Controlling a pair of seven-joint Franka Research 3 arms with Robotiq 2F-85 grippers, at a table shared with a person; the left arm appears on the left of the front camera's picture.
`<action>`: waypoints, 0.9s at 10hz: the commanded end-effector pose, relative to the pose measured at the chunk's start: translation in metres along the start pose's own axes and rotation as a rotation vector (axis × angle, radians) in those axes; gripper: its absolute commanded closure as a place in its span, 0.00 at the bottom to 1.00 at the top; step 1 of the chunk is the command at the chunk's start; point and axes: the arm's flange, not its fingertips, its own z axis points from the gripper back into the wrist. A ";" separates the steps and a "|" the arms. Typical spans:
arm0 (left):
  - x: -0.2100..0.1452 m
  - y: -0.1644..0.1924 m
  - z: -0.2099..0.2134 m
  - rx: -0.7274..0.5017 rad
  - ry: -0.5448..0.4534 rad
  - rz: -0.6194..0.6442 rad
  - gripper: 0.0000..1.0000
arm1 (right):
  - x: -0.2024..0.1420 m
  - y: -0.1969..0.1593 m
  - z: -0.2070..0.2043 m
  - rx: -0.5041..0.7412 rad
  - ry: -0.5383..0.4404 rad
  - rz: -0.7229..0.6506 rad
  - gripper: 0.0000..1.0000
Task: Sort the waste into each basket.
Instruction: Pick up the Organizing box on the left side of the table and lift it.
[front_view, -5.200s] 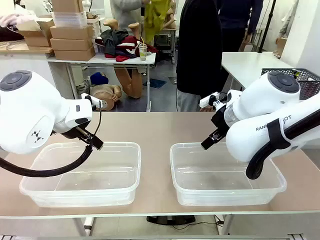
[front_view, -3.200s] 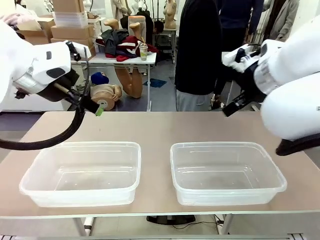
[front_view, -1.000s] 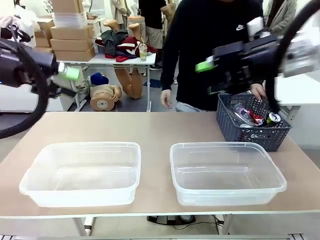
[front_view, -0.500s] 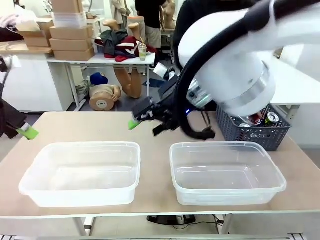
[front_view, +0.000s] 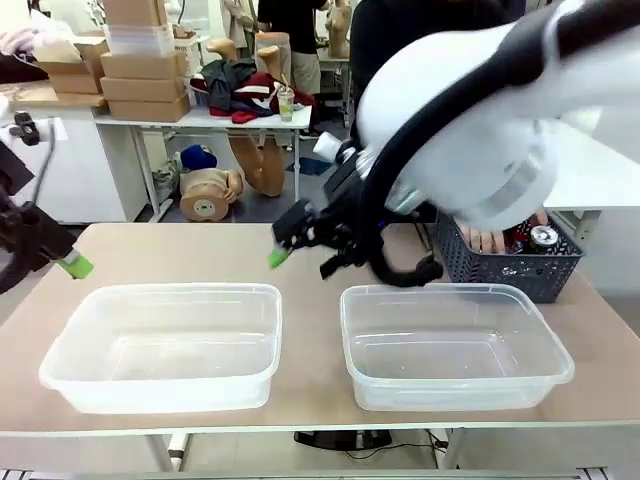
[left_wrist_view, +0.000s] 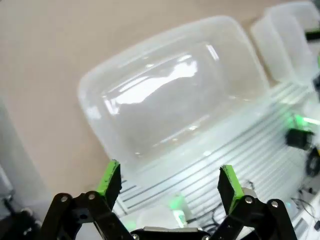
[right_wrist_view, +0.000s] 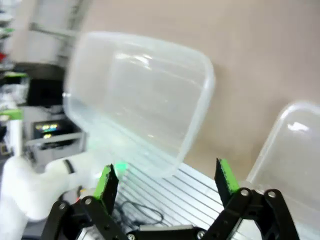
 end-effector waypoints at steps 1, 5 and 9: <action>-0.021 0.019 -0.057 0.156 0.047 0.190 0.00 | 0.021 0.037 -0.050 -0.227 0.121 -0.076 0.00; 0.015 0.046 -0.043 0.173 0.060 0.213 0.00 | -0.009 0.026 -0.076 -0.256 0.100 -0.034 0.00; 0.011 0.066 -0.107 0.202 0.183 0.292 0.00 | 0.008 0.033 -0.094 -0.351 0.144 -0.085 0.00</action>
